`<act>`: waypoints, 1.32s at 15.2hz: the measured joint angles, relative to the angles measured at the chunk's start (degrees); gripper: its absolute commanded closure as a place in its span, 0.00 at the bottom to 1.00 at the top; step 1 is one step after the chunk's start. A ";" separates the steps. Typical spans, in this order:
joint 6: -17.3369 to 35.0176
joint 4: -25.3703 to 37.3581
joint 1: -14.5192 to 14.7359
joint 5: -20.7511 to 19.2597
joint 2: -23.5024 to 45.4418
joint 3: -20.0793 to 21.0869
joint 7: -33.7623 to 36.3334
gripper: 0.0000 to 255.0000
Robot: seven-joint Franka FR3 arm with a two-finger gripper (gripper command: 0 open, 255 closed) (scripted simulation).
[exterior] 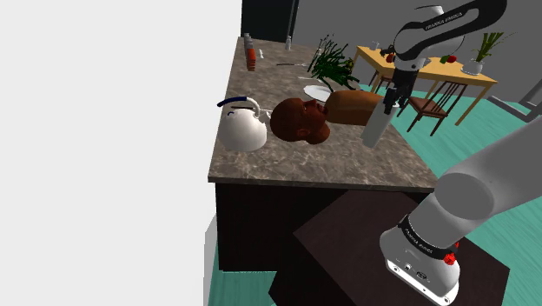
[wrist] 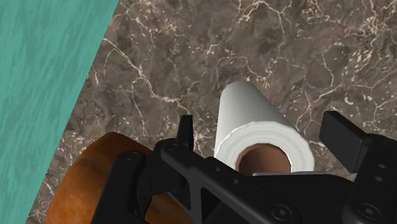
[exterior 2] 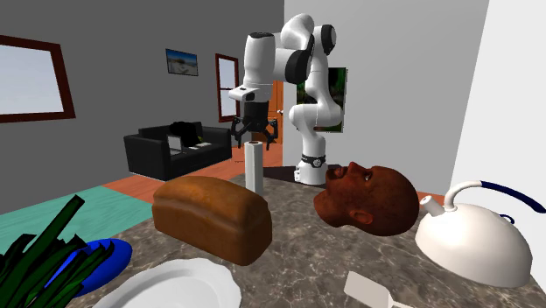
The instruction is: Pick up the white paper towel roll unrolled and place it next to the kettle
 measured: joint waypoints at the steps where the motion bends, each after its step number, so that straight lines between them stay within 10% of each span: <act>1: 0.01 0.00 0.00 0.00 0.01 0.00 -0.01 0.00; 2: 0.02 -0.01 0.00 0.00 0.01 -0.01 -0.01 0.00; 3: 0.02 -0.01 0.00 0.00 0.01 -0.01 -0.01 1.00; 20: -4.79 2.97 0.07 -0.02 -1.93 0.63 -0.37 1.00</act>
